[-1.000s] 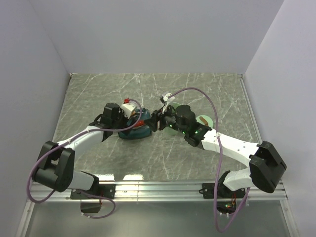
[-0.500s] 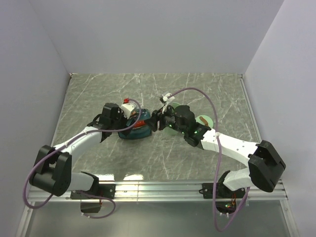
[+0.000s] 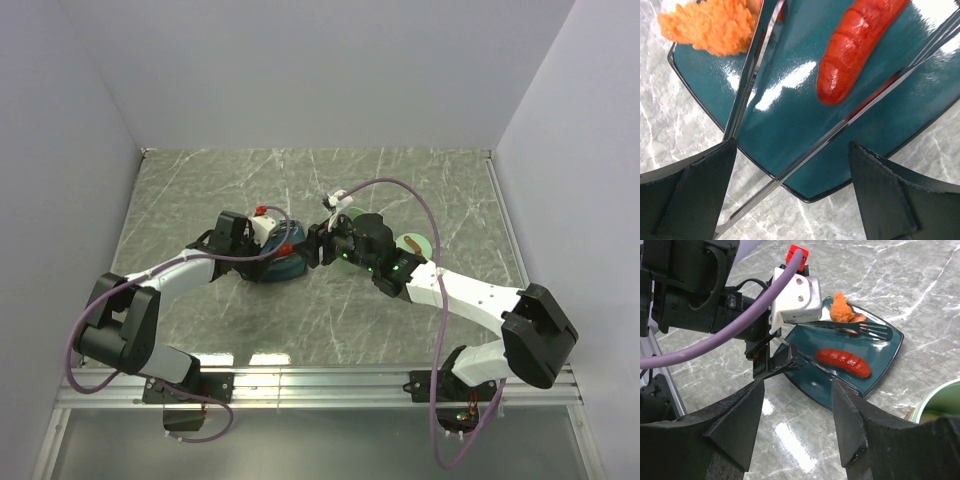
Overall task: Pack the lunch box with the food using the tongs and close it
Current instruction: Grab the clamp with the left arm, then put down the clamp
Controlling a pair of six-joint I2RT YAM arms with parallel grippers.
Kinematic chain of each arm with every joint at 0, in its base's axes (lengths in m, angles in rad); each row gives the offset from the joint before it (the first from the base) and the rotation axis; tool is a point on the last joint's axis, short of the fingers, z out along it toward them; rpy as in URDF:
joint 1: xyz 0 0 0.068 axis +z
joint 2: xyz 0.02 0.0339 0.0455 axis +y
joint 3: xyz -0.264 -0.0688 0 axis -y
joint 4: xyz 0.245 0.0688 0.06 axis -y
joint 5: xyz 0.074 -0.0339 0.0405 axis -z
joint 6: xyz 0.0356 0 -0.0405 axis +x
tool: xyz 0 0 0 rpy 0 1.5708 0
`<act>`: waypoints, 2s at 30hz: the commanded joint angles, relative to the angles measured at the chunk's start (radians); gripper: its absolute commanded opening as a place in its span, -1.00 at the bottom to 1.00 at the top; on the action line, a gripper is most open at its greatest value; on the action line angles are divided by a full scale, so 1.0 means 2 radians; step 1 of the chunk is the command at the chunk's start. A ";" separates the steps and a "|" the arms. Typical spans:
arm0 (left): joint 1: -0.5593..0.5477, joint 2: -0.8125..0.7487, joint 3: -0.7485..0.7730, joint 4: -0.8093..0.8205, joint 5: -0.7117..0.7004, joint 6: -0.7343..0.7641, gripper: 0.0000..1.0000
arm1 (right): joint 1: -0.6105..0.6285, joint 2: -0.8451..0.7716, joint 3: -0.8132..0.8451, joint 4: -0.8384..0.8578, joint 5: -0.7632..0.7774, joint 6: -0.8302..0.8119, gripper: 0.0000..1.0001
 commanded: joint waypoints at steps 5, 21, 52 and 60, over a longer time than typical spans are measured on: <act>0.004 -0.004 0.023 0.008 -0.006 -0.001 0.99 | 0.000 0.006 0.008 0.009 0.004 -0.004 0.27; 0.004 0.026 0.047 -0.022 -0.012 -0.018 0.30 | 0.001 0.008 0.009 0.006 0.006 -0.004 0.27; -0.012 -0.096 0.039 -0.003 -0.015 -0.080 -0.99 | 0.001 0.032 0.019 0.003 0.009 -0.008 0.27; 0.020 -0.122 0.026 0.044 -0.113 -0.109 -0.99 | 0.001 0.038 0.020 0.005 0.008 -0.008 0.27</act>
